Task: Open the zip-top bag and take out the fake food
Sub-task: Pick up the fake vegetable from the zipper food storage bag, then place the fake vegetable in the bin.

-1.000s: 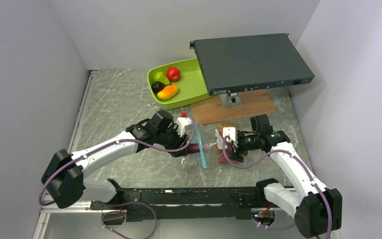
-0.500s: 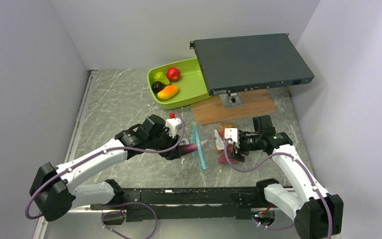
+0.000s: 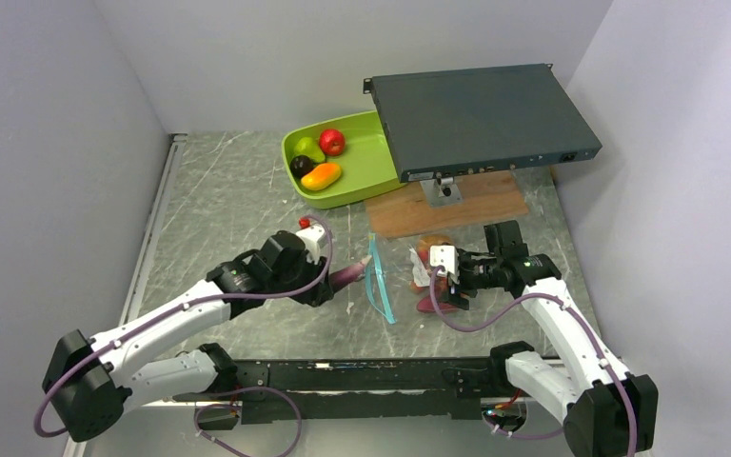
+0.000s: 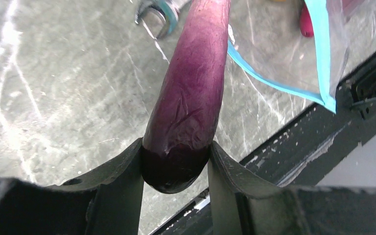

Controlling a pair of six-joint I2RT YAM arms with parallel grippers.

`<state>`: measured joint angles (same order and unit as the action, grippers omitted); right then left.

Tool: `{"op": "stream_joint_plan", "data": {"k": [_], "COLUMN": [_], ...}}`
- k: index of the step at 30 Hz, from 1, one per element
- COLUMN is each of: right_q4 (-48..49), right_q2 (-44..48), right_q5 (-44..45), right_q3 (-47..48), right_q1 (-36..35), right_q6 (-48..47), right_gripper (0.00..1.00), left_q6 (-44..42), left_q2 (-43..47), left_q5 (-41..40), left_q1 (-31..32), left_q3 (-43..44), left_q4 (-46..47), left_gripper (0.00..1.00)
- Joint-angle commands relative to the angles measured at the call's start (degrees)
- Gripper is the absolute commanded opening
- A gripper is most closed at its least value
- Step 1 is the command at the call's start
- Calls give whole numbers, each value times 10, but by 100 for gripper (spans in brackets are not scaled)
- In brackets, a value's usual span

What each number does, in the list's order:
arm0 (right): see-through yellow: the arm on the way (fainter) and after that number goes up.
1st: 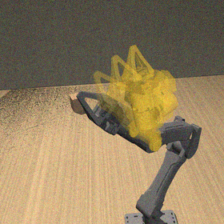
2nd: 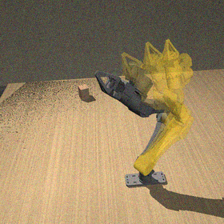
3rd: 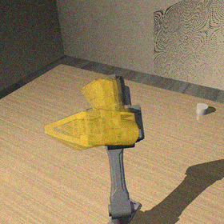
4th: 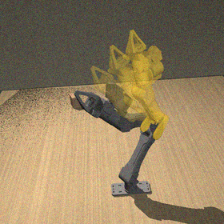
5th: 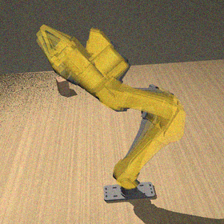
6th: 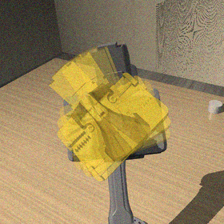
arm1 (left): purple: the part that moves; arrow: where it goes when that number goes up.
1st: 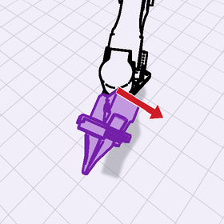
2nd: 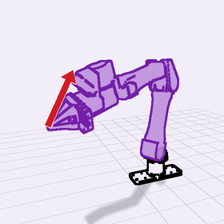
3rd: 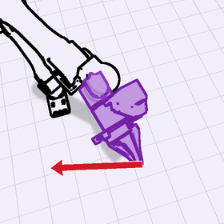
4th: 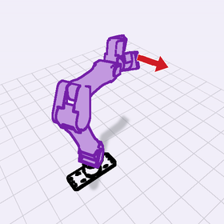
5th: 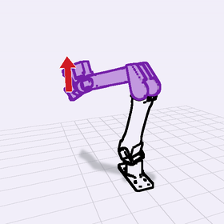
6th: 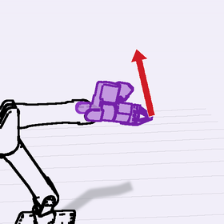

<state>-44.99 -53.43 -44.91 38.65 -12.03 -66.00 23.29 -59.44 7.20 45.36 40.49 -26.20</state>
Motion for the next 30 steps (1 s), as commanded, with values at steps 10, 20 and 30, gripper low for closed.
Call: {"op": "stream_joint_plan", "data": {"k": [10, 20, 30], "right_q4": [3, 0, -3], "right_q2": [-2, -5, -3], "right_q5": [2, -2, -4], "right_q3": [7, 8, 8], "right_q1": [6, 14, 16], "right_q6": [-9, -11, -14], "right_gripper": [74, 74, 74], "left_q6": [31, 25, -9], "left_q2": [75, 59, -7], "left_q5": [-186, -251, -283], "left_q1": [2, -1, -32], "left_q3": [-18, -18, 23], "left_q4": [41, 110, 176], "left_gripper": [0, 0, 0]}}
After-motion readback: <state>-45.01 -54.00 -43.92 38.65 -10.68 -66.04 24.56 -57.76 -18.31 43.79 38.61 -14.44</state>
